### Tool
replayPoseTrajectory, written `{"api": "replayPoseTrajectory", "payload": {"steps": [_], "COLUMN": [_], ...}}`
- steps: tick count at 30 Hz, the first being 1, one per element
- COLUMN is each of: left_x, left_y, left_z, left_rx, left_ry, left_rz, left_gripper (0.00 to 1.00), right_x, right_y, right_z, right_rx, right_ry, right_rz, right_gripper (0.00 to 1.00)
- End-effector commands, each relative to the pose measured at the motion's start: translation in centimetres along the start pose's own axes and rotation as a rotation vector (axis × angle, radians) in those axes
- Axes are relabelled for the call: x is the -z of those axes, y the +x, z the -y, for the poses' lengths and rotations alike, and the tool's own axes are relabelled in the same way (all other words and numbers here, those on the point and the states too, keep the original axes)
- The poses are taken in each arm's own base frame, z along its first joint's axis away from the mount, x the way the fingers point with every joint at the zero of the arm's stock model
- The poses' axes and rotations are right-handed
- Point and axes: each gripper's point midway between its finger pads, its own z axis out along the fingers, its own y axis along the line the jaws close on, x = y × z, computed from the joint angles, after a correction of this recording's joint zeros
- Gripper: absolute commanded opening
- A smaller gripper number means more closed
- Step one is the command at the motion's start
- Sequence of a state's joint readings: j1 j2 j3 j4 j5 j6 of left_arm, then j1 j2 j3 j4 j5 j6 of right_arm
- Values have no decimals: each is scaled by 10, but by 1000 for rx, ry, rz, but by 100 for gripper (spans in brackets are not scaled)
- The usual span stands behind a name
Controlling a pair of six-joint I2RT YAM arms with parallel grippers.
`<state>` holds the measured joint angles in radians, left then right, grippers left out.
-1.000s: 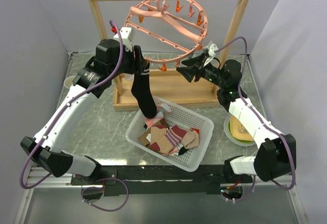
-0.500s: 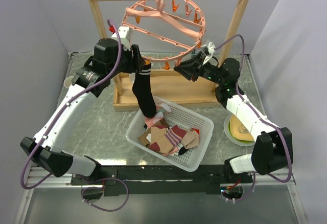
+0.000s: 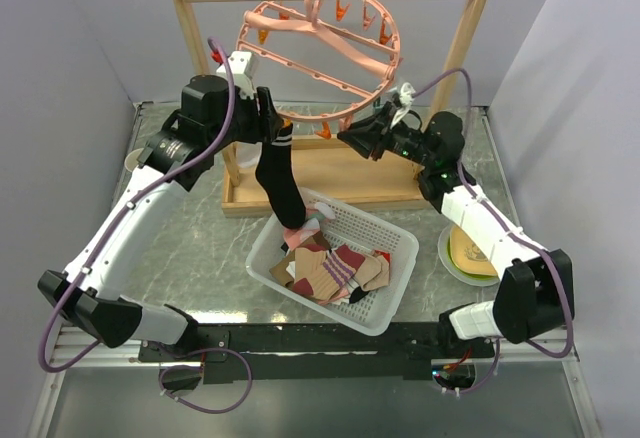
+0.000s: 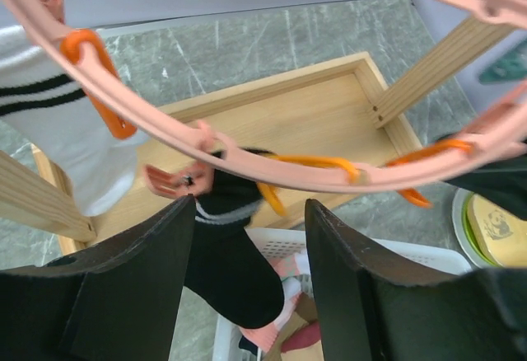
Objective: Clip the socks to the hanger
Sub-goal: Adjust the hanger on the clothesline.
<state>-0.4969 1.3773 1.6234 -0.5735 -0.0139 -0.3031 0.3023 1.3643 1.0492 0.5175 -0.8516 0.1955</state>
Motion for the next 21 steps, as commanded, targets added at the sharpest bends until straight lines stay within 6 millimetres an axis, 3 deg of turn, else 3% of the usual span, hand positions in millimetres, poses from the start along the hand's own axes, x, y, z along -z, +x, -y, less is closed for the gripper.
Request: {"api": "replayPoseTrajectory", "payload": {"steps": [1,2,3,5,10,13,18,21], "left_x": [34,39,45,55,81,82,62,49], "left_y": [-37,-36,-37,-40,-35,-28,-4,0], "left_z": [26,36,42,54,95,107,117,123], "left_rx": [-25,-35,-43,-55,-60,-27,33,48], "left_ry": [132,188,222,287,534,610,643,634], "left_rz": [100,92,93,95,49,9,-79,-97], "left_gripper": [61,61,60,60,61,62,64,65], "right_x": [-9,-6,-14,-10,-12,-14,-15,-15], "right_y": [-28,-22,-23,-22,-19,-21,-31,-33], "right_z": [1,20,6,16,4,-2,-11,-17], "right_rx": [157,198,220,251,259,265,264,254], "right_ry": [165,299,297,419,492,520,561,585], "right_rz": [-8,-51,-52,-65,-62,-63,-55,-62], "right_gripper": [0,0,0,0,0,0,0,0]}}
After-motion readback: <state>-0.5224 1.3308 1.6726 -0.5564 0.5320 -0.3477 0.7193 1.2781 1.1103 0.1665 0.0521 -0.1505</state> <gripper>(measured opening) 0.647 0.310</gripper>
